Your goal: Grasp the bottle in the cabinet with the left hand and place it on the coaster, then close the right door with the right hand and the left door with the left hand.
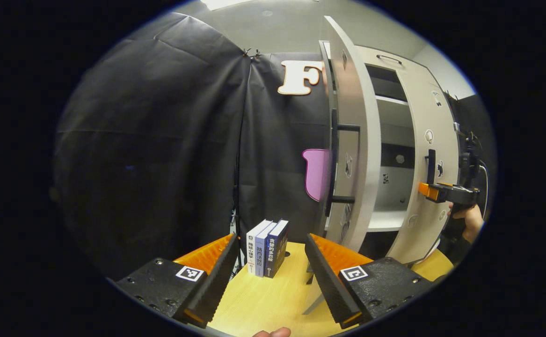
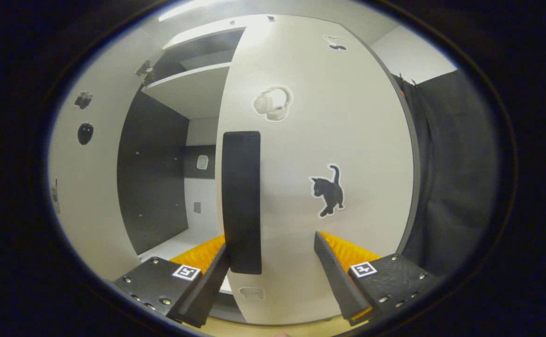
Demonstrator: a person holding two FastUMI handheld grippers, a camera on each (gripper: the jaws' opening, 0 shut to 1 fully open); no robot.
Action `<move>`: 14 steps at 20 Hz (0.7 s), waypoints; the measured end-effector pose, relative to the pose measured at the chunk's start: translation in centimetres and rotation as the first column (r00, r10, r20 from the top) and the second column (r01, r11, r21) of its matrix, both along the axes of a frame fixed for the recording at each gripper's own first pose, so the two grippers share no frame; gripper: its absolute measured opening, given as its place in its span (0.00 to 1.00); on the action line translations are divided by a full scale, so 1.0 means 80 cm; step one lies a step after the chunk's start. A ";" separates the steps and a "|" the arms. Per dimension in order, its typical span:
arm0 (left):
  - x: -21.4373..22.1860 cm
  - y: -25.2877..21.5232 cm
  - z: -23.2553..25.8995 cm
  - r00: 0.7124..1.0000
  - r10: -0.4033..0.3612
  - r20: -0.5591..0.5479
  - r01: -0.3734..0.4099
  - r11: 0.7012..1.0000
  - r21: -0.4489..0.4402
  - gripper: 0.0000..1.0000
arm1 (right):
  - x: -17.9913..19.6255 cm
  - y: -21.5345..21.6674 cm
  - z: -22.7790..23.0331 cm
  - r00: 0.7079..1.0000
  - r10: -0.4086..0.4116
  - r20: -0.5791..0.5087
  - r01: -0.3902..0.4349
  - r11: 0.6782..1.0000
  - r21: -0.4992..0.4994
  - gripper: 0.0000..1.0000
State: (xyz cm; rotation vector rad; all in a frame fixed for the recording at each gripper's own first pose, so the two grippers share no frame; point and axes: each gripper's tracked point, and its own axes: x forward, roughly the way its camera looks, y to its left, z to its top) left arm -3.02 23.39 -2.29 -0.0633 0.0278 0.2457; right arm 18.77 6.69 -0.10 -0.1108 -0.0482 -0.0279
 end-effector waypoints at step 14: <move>0.036 -0.028 0.062 0.976 -0.206 0.065 0.204 0.979 0.026 0.94 | -0.001 0.001 -0.003 1.000 -0.003 -0.016 0.004 1.000 0.013 1.00</move>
